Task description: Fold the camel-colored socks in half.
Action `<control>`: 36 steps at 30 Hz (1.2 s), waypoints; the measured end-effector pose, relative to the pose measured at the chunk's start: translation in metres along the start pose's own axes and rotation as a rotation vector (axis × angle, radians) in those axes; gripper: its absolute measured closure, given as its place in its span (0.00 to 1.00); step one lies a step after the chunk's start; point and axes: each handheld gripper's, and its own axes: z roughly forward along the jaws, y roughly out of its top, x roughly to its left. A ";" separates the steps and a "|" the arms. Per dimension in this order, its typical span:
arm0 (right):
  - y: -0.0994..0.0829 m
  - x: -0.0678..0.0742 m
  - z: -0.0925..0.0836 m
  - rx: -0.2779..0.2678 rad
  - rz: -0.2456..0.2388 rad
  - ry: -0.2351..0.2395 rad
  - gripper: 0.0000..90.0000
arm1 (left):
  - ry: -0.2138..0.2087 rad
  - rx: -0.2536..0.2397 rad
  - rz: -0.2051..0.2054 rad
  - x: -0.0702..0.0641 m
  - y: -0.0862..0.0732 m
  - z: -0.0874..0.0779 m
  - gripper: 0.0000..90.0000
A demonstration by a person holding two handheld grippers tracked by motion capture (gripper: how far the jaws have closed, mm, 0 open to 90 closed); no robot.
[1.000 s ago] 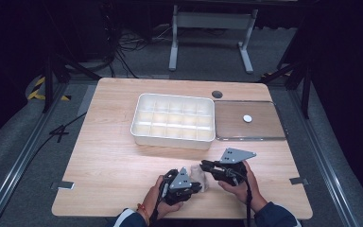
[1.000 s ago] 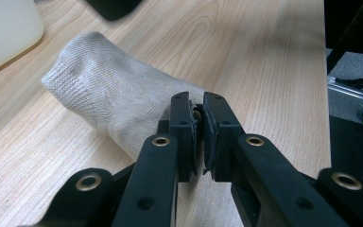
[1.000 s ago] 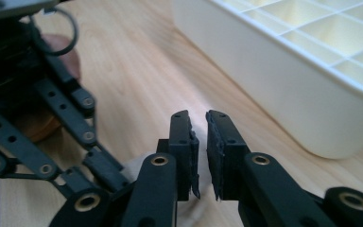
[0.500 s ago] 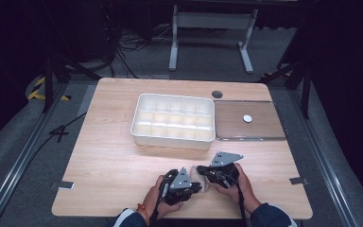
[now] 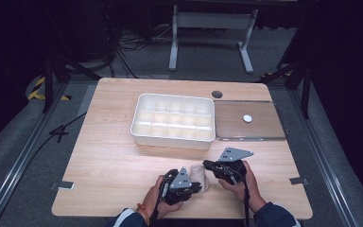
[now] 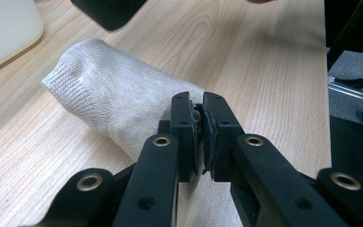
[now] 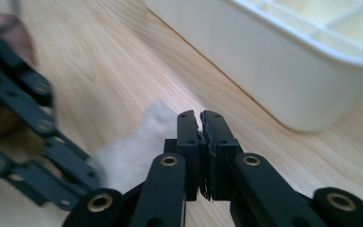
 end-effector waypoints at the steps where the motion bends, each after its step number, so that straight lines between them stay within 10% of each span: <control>1: 0.002 0.004 0.000 -0.008 -0.014 0.006 0.95 | 0.000 0.002 0.000 0.000 0.000 0.000 0.93; 7: 0.002 0.025 0.016 0.036 -0.090 0.079 0.94 | 0.003 0.002 -0.007 -0.001 0.000 0.000 0.93; 25: -0.006 0.003 0.015 0.111 -0.068 -0.052 0.97 | 0.000 0.015 -0.001 0.001 0.000 0.000 0.94; 36: 0.004 0.002 -0.017 0.006 -0.004 0.002 0.85 | -0.001 0.013 -0.007 0.000 0.001 0.000 0.94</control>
